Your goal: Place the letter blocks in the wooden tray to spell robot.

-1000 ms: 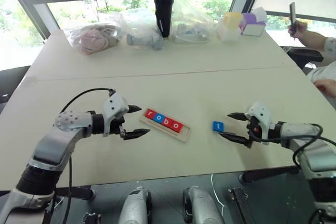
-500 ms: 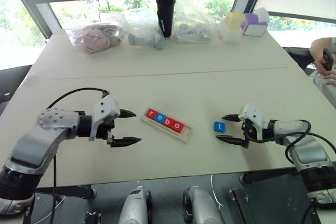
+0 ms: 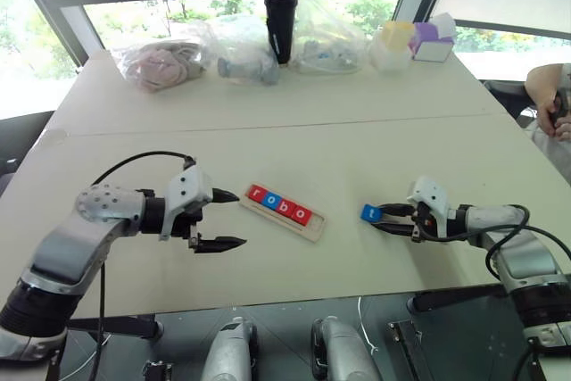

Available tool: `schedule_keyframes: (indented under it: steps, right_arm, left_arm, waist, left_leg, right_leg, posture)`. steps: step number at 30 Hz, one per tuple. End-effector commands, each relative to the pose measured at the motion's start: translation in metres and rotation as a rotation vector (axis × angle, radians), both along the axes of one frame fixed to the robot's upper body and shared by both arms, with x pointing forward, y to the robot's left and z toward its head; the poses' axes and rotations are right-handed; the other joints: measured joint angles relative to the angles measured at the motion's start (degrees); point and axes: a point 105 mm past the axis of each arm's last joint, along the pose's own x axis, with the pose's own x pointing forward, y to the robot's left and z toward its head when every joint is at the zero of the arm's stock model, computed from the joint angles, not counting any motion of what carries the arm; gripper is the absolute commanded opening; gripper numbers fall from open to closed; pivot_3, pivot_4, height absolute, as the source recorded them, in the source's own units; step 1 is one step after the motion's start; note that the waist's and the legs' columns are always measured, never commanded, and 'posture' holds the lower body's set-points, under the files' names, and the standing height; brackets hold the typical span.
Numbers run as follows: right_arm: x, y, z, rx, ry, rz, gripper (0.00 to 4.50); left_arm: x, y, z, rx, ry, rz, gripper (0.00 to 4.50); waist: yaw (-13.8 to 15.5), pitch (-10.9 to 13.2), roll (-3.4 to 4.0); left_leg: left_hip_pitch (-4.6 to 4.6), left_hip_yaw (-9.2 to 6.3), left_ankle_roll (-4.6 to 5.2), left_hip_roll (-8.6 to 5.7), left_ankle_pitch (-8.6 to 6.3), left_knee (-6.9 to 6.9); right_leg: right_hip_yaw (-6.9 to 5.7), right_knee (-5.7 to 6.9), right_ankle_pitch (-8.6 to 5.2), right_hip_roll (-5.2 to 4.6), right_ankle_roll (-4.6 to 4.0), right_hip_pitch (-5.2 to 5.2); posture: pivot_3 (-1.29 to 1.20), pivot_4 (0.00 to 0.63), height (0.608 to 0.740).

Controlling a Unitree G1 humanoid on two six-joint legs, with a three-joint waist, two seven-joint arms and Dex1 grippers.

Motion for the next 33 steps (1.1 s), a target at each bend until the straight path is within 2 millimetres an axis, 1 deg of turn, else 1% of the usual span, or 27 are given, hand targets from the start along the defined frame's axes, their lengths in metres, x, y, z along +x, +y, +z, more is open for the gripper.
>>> schedule_keyframes:
  steps: [1,3,4,5,9,11,17,20,25,33]
  right_arm:
    - [-0.001,0.009,0.027,0.018,-0.086,0.02,1.13]
    - [-0.009,0.028,0.039,0.021,-0.109,0.068,1.13]
    - [-0.015,0.041,0.043,0.021,-0.11,0.09,1.13]
    - [-0.018,0.049,0.045,0.02,-0.107,0.1,1.13]
    - [-0.022,0.078,0.046,0.002,-0.105,0.096,1.13]
    - [-0.023,0.087,0.044,-0.007,-0.088,0.084,1.13]
    - [-0.023,0.103,0.037,-0.006,-0.023,0.051,1.13]
    - [-0.016,0.106,0.027,-0.05,0.006,0.001,1.13]
    - [-0.019,0.111,0.026,-0.075,0.04,-0.009,1.13]
    - [-0.022,0.112,0.023,-0.105,0.064,-0.006,1.13]
  left_arm:
    - [0.0,-0.002,0.004,0.006,-0.032,-0.015,4.5]
    - [0.0,-0.001,0.004,0.005,-0.03,-0.014,4.5]
    - [0.0,-0.001,0.004,0.004,-0.03,-0.013,4.5]
    - [0.0,-0.001,0.004,0.004,-0.03,-0.014,4.5]
    - [0.002,-0.003,0.003,0.002,-0.029,-0.021,4.5]
    - [0.003,-0.004,0.003,0.001,-0.03,-0.022,4.5]
    - [0.004,-0.006,0.0,0.0,-0.031,-0.024,4.5]
    - [0.004,-0.008,-0.003,-0.005,-0.031,-0.023,4.5]
    - [0.002,-0.009,-0.008,-0.016,-0.022,-0.015,4.5]
    - [0.001,-0.012,-0.011,-0.032,-0.019,-0.01,4.5]
  waist:
    - [0.0,0.0,0.0]
    - [0.03,0.0,0.01]
    - [0.05,0.0,0.0]
    - [0.04,0.0,0.01]
    - [0.01,-0.01,-0.01]
    - [0.03,-0.01,-0.01]
    - [0.14,-0.01,-0.01]
    - [0.03,-0.01,-0.01]
    - [0.01,-0.02,-0.01]
    - [0.01,-0.02,-0.01]
  left_leg:
    - [0.0,0.0,0.0,0.0,0.0,0.0]
    - [0.0,0.0,0.0,0.0,0.0,0.0]
    - [0.0,-0.01,0.0,0.01,0.0,0.0]
    - [0.0,-0.02,0.0,0.02,0.0,0.0]
    - [0.02,-0.07,-0.01,0.03,0.0,0.01]
    - [0.02,-0.1,-0.01,0.03,0.0,0.03]
    - [0.01,-0.12,-0.01,0.01,0.0,0.04]
    - [0.01,-0.11,-0.01,0.01,0.0,0.03]
    - [0.01,-0.11,0.0,0.02,0.0,0.03]
    - [0.0,-0.12,0.0,0.02,0.0,0.04]
  right_leg:
    - [0.0,0.02,0.0,0.0,0.0,-0.01]
    - [0.0,0.03,0.0,0.0,0.0,-0.02]
    - [0.01,0.06,0.0,0.0,0.0,-0.03]
    - [0.0,0.06,0.0,0.0,0.01,-0.03]
    - [0.0,0.07,-0.01,0.0,-0.01,-0.02]
    - [0.01,0.07,0.0,-0.01,-0.02,-0.03]
    - [0.02,0.04,0.0,-0.06,-0.03,-0.03]
    - [0.02,0.06,0.0,-0.04,-0.02,-0.04]
    - [0.02,0.08,0.0,-0.04,-0.02,-0.04]
    - [0.02,0.07,0.0,-0.04,-0.02,-0.04]
  posture:
    - [0.0,0.15,0.74]
    - [0.0,0.15,0.74]
    - [0.0,0.15,0.74]
    - [0.0,0.15,0.74]
    - [0.0,0.15,0.74]
    - [0.0,0.15,0.74]
    - [0.0,0.15,0.74]
    - [0.0,0.15,0.74]
    - [0.0,0.15,0.74]
    - [0.0,0.15,0.74]
